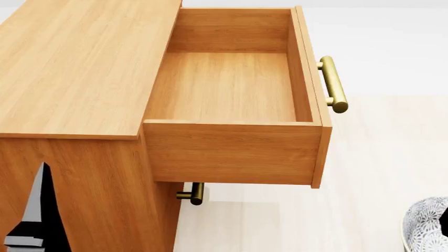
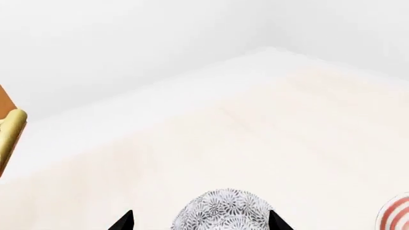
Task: Put the bowl on top of the cabinet.
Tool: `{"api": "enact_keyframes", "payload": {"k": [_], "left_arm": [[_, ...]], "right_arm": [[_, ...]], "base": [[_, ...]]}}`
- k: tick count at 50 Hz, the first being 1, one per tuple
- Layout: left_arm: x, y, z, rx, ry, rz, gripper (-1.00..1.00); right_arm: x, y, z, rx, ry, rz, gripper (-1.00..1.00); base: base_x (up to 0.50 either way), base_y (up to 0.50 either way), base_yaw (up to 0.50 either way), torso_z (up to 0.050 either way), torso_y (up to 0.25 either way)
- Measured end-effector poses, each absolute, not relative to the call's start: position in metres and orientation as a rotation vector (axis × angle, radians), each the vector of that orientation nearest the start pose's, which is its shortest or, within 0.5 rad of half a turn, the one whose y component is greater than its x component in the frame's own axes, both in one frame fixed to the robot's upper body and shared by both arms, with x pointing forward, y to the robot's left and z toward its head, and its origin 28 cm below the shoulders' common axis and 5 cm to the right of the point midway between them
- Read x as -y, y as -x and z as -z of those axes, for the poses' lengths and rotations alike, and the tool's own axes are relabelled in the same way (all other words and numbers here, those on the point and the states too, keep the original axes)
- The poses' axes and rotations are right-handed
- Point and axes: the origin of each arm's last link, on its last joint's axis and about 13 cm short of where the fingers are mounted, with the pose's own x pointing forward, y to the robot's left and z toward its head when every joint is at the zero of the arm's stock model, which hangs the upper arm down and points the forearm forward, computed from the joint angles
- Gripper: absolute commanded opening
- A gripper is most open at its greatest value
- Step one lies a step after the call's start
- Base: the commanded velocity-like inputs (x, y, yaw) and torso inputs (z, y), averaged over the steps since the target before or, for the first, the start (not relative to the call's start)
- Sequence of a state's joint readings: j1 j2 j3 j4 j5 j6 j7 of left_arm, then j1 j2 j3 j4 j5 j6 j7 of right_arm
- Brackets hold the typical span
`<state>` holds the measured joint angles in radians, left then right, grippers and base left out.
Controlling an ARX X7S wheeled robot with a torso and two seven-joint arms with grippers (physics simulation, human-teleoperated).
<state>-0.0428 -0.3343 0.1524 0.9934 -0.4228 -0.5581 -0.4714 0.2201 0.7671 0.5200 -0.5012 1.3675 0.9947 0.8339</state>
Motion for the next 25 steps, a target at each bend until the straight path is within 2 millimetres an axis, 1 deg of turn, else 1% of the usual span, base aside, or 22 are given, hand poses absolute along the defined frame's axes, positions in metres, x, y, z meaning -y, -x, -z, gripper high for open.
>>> {"api": "enact_keyframes", "payload": {"k": [12, 25], "left_arm": [[-0.197, -0.156, -0.171, 0.352, 0.087, 0.04, 1.0], [-0.198, -0.156, -0.171, 0.352, 0.086, 0.038, 1.0]], "right_arm": [[0.248, -0.201, -0.214, -0.243, -0.271, 0.456, 1.0], [0.258, -0.215, -0.214, -0.318, -0.27, 0.503, 1.0]], "base": [[0.0, 0.0, 0.0, 0.0, 0.0], [0.0, 0.0, 0.0, 0.0, 0.0]]}}
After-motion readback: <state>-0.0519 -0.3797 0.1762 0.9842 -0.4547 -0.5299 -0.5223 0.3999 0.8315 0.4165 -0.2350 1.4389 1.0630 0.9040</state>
